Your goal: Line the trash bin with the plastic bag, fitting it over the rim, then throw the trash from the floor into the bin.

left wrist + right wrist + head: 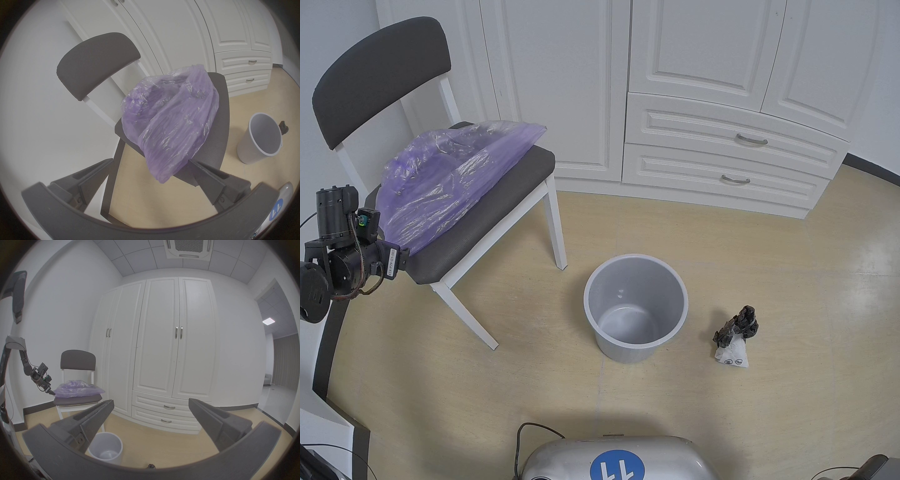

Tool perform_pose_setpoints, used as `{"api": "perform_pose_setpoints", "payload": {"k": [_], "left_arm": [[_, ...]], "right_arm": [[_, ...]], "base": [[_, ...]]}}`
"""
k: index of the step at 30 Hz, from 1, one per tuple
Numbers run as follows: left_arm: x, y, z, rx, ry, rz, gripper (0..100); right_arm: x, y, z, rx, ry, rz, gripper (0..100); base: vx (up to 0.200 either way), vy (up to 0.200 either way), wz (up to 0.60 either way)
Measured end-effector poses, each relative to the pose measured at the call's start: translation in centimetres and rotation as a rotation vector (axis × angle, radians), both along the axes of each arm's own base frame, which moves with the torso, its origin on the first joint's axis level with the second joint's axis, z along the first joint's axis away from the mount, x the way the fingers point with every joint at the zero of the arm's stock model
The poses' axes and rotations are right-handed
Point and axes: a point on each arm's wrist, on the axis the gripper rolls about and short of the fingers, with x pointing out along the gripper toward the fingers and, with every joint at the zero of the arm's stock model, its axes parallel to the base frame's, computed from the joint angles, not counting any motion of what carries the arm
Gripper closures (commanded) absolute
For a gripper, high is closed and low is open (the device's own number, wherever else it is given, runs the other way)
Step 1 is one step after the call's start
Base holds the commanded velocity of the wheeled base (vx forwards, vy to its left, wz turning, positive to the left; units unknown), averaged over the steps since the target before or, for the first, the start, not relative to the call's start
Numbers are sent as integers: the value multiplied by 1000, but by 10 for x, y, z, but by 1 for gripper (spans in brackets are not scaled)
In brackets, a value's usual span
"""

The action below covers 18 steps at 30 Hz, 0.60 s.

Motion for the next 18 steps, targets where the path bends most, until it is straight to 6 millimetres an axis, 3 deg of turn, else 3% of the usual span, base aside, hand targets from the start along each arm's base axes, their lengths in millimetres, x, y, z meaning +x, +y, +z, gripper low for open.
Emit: {"api": "perform_pose_setpoints", "payload": {"k": [8,18], "left_arm": [[-2,4,4,1,-9,11,0],[-2,5,-1,1,7,15,0]], "right_arm": [[-1,0,-3,-6,4,13,0],[13,1,-6,137,86,80,0]], "base": [[0,0,0],[0,0,0]]}}
